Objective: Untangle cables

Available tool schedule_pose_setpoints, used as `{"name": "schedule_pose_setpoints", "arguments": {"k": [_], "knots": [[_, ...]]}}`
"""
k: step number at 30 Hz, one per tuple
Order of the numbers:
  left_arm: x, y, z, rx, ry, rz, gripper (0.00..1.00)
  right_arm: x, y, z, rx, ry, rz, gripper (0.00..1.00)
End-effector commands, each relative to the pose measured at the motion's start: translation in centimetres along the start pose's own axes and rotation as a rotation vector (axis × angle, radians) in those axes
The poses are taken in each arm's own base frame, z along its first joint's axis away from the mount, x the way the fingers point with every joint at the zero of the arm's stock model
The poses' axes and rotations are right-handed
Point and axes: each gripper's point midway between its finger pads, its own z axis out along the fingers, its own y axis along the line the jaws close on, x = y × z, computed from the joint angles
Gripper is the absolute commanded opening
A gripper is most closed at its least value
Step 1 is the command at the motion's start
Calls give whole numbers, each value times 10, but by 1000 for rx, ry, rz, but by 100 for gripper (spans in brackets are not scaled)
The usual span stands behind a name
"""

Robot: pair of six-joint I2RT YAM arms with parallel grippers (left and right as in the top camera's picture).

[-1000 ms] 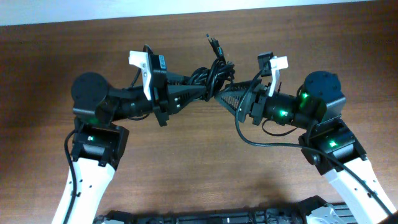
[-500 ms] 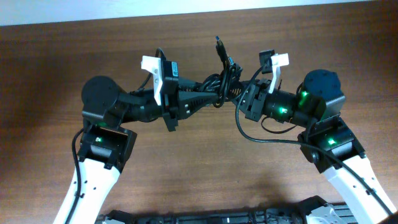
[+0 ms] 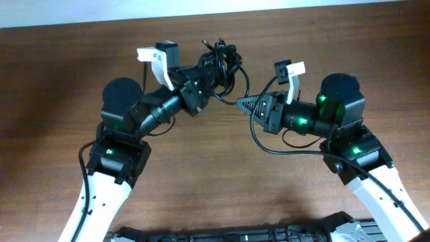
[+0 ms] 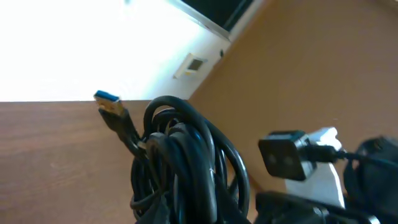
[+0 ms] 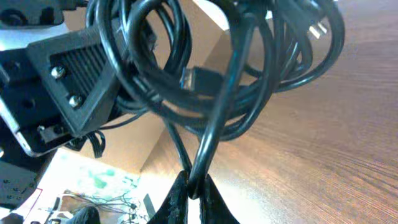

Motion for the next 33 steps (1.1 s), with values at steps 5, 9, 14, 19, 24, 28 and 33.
{"name": "schedule_pose_setpoints", "arguments": {"k": [5, 9, 14, 19, 24, 28, 33], "knots": [[-33, 32, -9, -190, -163, -56, 0, 17, -6, -2, 37, 60, 44, 4], [-28, 22, -6, -138, -130, -36, 0, 15, -11, -2, 60, 48, 46, 7], [-22, -31, -6, 140, -58, 139, 0, 1, -14, -2, 88, -12, 15, 36], [-17, -75, -17, 372, -28, 256, 0, -25, 10, -3, -4, -104, -10, 36], [-12, -82, -20, 417, 0, 264, 0, -29, 12, -3, -10, -123, -27, 36], [-6, -93, -26, 486, 26, 290, 0, -35, 12, -4, -2, -149, -47, 43], [-1, -101, -26, 517, 43, 291, 0, -44, 24, -6, -44, -184, -99, 59]]}}
